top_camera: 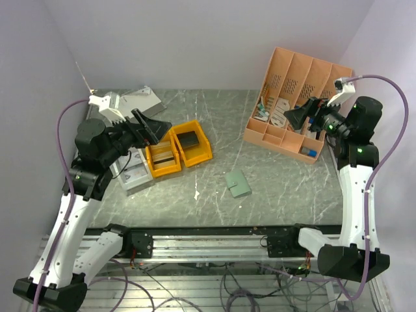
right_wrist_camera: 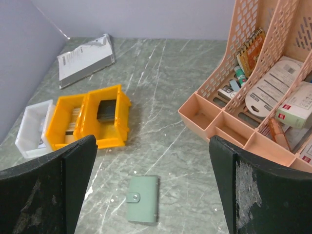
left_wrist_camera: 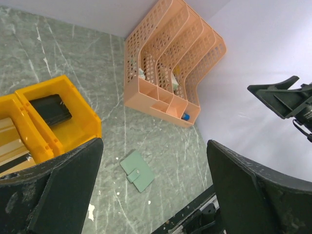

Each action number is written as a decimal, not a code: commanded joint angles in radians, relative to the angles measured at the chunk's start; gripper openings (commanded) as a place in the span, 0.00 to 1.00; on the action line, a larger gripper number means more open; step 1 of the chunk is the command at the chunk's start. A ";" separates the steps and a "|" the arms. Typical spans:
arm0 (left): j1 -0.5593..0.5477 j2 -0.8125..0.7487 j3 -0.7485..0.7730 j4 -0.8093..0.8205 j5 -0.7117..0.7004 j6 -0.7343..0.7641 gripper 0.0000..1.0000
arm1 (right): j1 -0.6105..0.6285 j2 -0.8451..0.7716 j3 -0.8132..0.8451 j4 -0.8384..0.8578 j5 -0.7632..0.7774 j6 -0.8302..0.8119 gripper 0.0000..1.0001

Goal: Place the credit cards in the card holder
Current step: Pick up the card holder from the center of the board.

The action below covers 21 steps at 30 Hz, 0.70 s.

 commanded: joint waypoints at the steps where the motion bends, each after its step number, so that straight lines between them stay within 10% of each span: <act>1: 0.011 -0.014 -0.033 0.062 0.076 -0.044 0.99 | 0.006 -0.007 -0.005 0.022 -0.024 0.011 1.00; 8: -0.005 -0.024 -0.063 0.071 0.092 -0.019 0.99 | 0.006 -0.008 -0.043 0.046 -0.109 -0.046 1.00; 13: -0.147 0.006 -0.070 0.088 0.063 0.037 0.99 | 0.029 0.005 -0.119 0.064 -0.447 -0.288 1.00; 21: -0.453 0.113 -0.153 0.232 -0.045 0.005 0.99 | 0.214 0.051 -0.225 -0.057 -0.261 -0.494 1.00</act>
